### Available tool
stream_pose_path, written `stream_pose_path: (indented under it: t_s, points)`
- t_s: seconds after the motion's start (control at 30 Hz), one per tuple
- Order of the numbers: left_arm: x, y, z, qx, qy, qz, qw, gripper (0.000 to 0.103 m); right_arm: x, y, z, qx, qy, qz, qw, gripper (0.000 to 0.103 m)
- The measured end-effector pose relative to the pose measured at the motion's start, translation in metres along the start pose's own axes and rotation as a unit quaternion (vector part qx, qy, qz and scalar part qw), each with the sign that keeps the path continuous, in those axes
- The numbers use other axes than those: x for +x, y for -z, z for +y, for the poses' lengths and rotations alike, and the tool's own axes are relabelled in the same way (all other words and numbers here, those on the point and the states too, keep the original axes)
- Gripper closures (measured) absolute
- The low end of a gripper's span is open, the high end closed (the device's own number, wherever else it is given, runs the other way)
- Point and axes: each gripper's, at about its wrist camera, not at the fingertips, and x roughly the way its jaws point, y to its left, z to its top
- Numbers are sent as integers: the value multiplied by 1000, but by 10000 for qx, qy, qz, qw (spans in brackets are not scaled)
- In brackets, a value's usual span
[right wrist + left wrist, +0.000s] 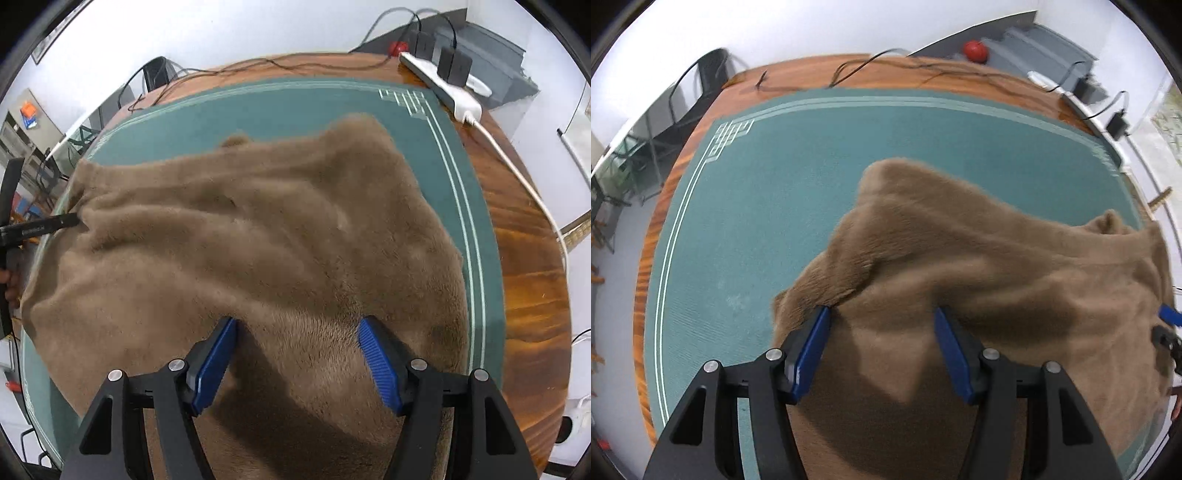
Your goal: Fold clothes
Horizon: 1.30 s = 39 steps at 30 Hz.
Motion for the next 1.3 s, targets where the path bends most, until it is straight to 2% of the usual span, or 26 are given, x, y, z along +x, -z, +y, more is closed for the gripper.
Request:
stream_pose_path:
  t_s: [0.13, 0.27, 0.37, 0.43, 0.5, 0.6, 0.73, 0.9, 0.97, 1.07, 1.17, 1.3]
  points:
    - [-8, -6, -8, -4, 287, -128, 9995, 40, -11, -25, 15, -129, -128, -270, 9995, 33]
    - [10, -16, -4, -199, 268, 64, 9994, 39, 8, -51, 25, -305, -22, -172, 9994, 33]
    - [26, -20, 6, -515, 385, 256, 9976, 39, 36, -69, 13, -48, 104, 74, 9999, 33]
    - [27, -23, 9, -611, 434, 242, 9969, 40, 48, -79, -1, 100, 191, 86, 9997, 33]
    - [27, -25, 11, -719, 387, 193, 9965, 40, 57, -86, -11, 256, 102, 136, 9995, 33]
    - [30, -29, 13, -875, 321, 148, 9955, 40, 64, -96, -8, 207, 276, 126, 9993, 33]
    - [34, -33, 12, -820, 230, 158, 9962, 40, 66, -95, 0, 82, 490, 108, 9987, 33]
    - [16, -31, 10, -765, 352, -28, 9964, 40, 48, -92, 0, 180, 412, 30, 9990, 33]
    - [7, -28, 5, -713, 447, -123, 9964, 39, 31, -89, 5, 207, 350, -192, 9990, 33]
    - [8, -26, -5, -568, 472, -73, 9972, 39, 19, -86, 20, 200, -63, -299, 9993, 31]
    - [20, -23, -10, -542, 353, 121, 9978, 37, 28, -85, 45, -31, -315, -143, 9994, 31]
    - [31, -18, -2, -638, 423, 288, 9967, 35, 57, -79, 75, -442, -214, 303, 9983, 31]
